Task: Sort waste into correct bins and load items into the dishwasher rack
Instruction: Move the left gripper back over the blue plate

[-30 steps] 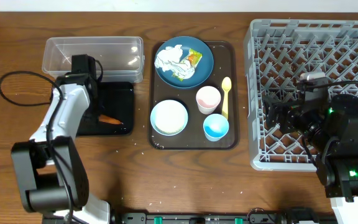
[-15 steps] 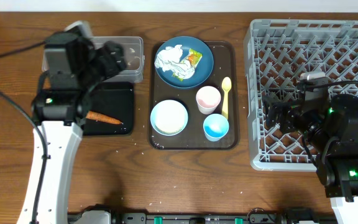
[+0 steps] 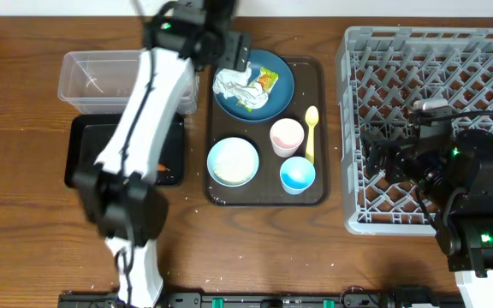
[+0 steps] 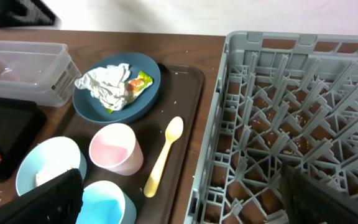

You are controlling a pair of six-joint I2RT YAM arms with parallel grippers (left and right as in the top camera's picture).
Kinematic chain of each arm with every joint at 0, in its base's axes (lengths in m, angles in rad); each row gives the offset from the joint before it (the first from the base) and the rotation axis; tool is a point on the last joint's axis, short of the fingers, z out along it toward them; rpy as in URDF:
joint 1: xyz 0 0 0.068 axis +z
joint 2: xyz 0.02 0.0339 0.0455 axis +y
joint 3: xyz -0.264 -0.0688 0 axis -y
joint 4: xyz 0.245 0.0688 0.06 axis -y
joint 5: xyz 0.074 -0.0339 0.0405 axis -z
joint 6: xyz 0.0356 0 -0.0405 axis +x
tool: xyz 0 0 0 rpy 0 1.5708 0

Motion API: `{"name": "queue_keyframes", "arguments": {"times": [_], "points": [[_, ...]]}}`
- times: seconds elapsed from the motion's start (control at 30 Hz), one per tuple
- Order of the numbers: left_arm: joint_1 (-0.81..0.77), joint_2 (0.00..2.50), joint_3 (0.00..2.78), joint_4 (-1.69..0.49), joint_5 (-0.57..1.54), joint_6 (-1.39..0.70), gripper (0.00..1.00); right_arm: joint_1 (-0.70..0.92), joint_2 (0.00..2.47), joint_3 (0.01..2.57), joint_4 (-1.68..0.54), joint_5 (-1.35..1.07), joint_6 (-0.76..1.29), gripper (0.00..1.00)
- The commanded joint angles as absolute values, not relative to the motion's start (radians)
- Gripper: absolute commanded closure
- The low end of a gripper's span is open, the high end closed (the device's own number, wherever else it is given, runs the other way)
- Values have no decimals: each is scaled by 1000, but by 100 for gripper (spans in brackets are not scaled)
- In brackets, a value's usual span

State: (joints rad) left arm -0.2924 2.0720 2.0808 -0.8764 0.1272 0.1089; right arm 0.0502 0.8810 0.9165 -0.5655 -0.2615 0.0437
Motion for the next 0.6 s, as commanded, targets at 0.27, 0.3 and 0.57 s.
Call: {"name": "queue_keyframes", "arguments": {"times": [0.27, 0.3, 0.57], "points": [[-307, 2336, 2132, -877, 98, 386, 0, 43, 907, 937, -573, -258, 39, 1], [-307, 2346, 2132, -872, 96, 387, 1, 43, 912, 937, -573, -258, 39, 1], [-309, 2422, 2132, -816, 96, 389, 1, 43, 941, 937, -573, -259, 40, 2]]}}
